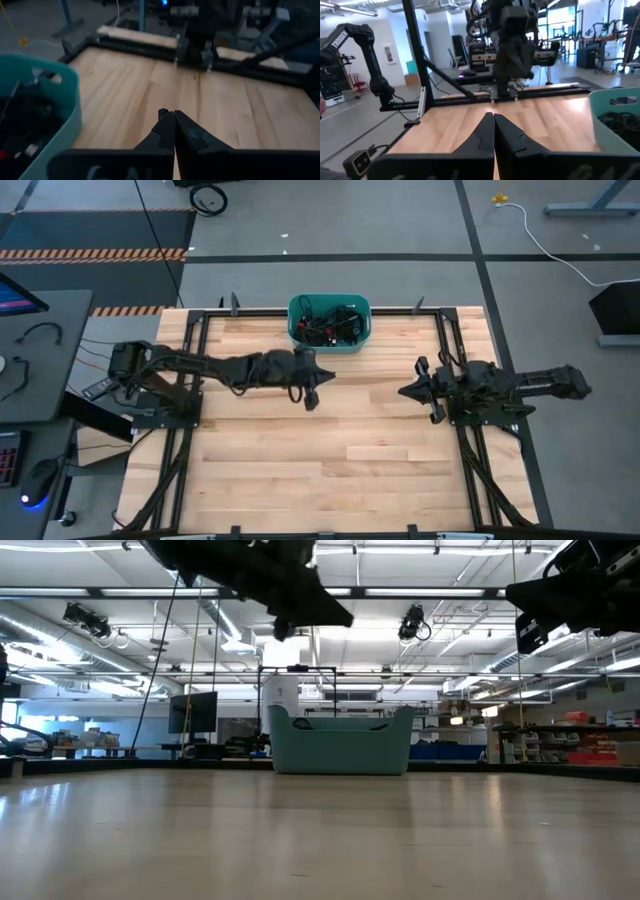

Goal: Pick and place USB-C Cables
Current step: Return to Home Position

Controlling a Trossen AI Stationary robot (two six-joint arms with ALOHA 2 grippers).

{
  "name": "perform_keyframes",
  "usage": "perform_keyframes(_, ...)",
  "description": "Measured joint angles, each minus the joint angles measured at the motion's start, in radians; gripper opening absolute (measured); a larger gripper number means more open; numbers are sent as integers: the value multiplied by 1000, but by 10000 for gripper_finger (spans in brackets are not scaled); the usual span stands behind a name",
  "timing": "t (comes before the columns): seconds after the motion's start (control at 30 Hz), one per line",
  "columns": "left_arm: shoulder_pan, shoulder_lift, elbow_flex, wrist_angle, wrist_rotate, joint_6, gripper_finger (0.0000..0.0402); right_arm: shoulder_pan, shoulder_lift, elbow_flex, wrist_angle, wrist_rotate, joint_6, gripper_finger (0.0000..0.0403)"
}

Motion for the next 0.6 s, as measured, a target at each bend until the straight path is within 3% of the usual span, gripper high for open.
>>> perform_keyframes(0.1,40,-64,-60,41,35,4,1,-59,-32,0,-24,-55,9,0)
perform_keyframes(0.23,127,-250,-295,202,78,-39,1,-106,-59,1,-40,-122,35,0)
perform_keyframes(0.4,216,-572,-596,350,114,-88,1,-128,-63,1,-42,-145,54,0)
perform_keyframes(0.6,199,-963,-808,345,117,-42,0,-128,-63,1,-77,-145,100,0)
